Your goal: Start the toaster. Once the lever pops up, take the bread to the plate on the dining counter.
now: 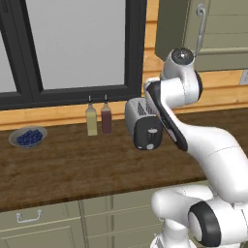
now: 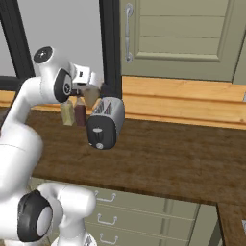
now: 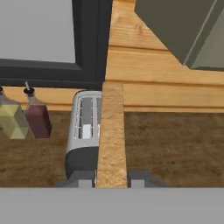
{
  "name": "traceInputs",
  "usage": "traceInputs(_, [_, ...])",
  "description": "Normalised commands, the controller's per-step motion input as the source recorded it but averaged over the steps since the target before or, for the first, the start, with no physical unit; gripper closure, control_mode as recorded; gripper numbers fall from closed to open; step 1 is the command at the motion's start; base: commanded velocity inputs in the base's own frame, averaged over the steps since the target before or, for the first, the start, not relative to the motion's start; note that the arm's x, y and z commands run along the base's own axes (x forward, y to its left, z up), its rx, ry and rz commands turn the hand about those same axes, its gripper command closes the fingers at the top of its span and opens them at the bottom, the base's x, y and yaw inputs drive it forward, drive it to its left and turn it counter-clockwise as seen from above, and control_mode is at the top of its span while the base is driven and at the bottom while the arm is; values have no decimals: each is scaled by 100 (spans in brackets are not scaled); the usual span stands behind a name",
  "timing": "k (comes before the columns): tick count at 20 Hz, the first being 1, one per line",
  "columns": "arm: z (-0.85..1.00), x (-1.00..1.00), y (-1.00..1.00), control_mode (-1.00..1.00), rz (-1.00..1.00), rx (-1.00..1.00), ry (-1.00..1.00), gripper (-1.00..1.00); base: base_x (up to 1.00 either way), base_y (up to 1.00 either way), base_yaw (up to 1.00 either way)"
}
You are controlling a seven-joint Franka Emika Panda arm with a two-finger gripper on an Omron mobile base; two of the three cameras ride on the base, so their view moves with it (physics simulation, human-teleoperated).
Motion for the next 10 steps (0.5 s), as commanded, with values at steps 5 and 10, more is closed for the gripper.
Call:
traceInputs(5, [-20, -29, 0, -100, 0, -2, -3, 100, 0, 0, 0])
traceInputs(10, [-7, -10, 0, 100, -3, -1, -2, 100, -16, 2, -8])
